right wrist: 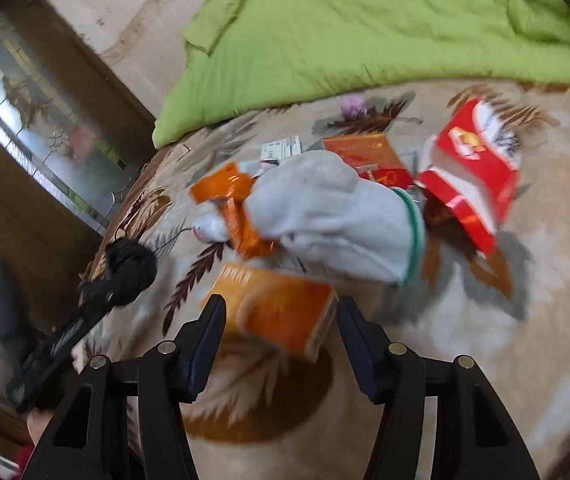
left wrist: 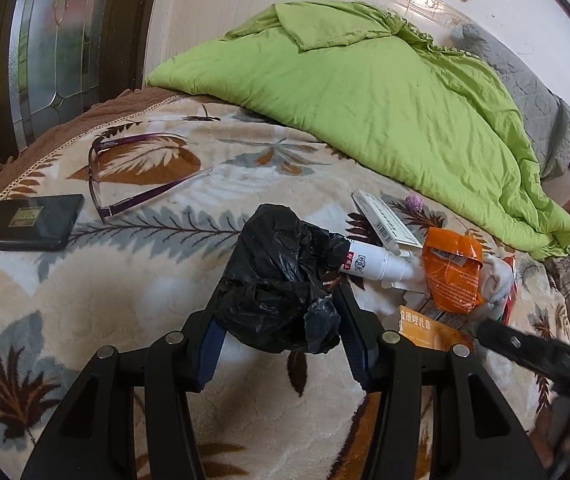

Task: Collect trash
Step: 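Close the right gripper on the orange box while the left holds the bag, then carry the orange box and black bag over to the red basket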

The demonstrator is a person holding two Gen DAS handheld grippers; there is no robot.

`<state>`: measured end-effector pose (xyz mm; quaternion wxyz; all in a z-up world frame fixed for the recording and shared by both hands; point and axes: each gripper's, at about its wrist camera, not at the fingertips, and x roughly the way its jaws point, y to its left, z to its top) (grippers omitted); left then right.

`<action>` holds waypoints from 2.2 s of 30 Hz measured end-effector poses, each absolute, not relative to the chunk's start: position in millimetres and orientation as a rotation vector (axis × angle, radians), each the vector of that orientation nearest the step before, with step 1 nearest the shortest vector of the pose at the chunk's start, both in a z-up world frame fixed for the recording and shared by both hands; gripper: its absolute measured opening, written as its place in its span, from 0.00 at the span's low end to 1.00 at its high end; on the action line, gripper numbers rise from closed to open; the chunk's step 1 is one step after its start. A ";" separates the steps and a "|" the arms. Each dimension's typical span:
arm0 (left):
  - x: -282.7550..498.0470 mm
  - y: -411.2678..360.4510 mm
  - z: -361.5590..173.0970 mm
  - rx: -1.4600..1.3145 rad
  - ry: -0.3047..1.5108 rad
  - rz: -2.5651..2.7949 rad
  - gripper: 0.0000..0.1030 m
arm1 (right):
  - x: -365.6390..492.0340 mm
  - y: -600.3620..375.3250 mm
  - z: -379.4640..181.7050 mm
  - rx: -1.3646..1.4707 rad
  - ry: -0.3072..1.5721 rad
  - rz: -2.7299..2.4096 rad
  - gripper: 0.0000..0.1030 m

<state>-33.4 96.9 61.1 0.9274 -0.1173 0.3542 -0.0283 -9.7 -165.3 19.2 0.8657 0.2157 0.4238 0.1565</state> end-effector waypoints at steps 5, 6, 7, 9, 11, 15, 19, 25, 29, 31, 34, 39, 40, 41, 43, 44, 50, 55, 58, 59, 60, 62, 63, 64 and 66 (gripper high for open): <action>-34.7 100.4 62.5 -0.239 0.712 -0.049 0.50 | 9.8 -158.3 4.1 0.471 0.934 0.381 0.54; -35.1 102.5 63.2 -0.244 0.707 -0.043 0.50 | 5.4 -154.1 5.0 0.467 0.945 0.418 0.54; -35.6 105.5 64.3 -0.255 0.700 -0.035 0.50 | -2.0 -148.5 8.1 0.458 0.958 0.465 0.54; -35.9 109.5 65.5 -0.266 0.691 -0.022 0.50 | -20.6 -136.1 14.7 0.430 0.981 0.582 0.54; -36.0 112.7 66.2 -0.274 0.684 -0.012 0.50 | -36.9 -123.4 22.8 0.369 0.974 0.638 0.54; -36.2 116.7 65.8 -0.284 0.681 0.000 0.50 | -45.1 -114.9 40.2 0.191 0.858 0.490 0.74; -35.8 116.9 66.1 -0.283 0.681 0.004 0.50 | -25.5 -117.6 30.2 0.243 0.878 0.501 0.76; -35.3 115.0 65.5 -0.280 0.684 0.004 0.50 | -20.8 -80.5 15.5 0.117 0.919 0.504 0.73; -37.1 106.6 65.7 -0.252 0.685 -0.019 0.50 | -24.8 -70.7 6.5 0.018 0.936 0.493 0.50; -40.0 101.5 66.4 -0.232 0.680 -0.039 0.50 | -31.4 -74.0 11.1 0.005 0.918 0.482 0.49; -46.3 89.8 69.2 -0.197 0.670 -0.080 0.50 | -47.1 -90.9 23.4 0.017 0.866 0.439 0.49; -61.1 64.7 74.6 -0.143 0.652 -0.177 0.50 | -75.0 -131.0 51.8 0.094 0.755 0.324 0.49; -64.9 59.6 75.4 -0.136 0.650 -0.199 0.50 | -78.3 -136.4 55.2 0.116 0.740 0.301 0.49; -68.6 55.2 75.8 -0.130 0.648 -0.215 0.50 | -86.7 -146.6 58.3 0.138 0.719 0.268 0.49; -75.7 47.2 76.1 -0.121 0.652 -0.252 0.50 | -101.2 -163.0 60.3 0.164 0.701 0.223 0.49; -79.1 44.4 76.5 -0.121 0.651 -0.270 0.50 | -108.4 -169.8 60.6 0.180 0.695 0.195 0.49; -101.6 29.6 79.6 -0.121 0.647 -0.331 0.50 | -146.0 -182.0 72.0 0.207 0.617 0.109 0.49; -105.9 16.6 76.0 -0.064 0.642 -0.344 0.50 | -145.7 -185.3 71.0 0.225 0.621 0.095 0.49; -103.1 16.3 73.9 -0.064 0.645 -0.343 0.50 | -148.0 -184.3 67.9 0.220 0.626 0.098 0.49; -102.0 17.0 73.1 -0.066 0.647 -0.343 0.50 | -146.5 -182.9 68.0 0.213 0.627 0.099 0.49; -100.6 18.2 72.1 -0.070 0.651 -0.344 0.50 | -148.4 -180.8 67.1 0.208 0.626 0.098 0.49; -97.7 18.6 70.1 -0.075 0.658 -0.344 0.50 | -148.1 -179.7 66.2 0.203 0.626 0.101 0.49; -96.4 18.7 69.5 -0.076 0.660 -0.346 0.50 | -147.4 -179.6 65.7 0.203 0.628 0.100 0.49; -95.3 18.4 68.8 -0.076 0.663 -0.347 0.50 | -146.5 -179.8 65.1 0.204 0.630 0.099 0.49; -94.8 18.6 68.3 -0.076 0.663 -0.348 0.50 | -145.1 -180.0 63.5 0.208 0.634 0.098 0.49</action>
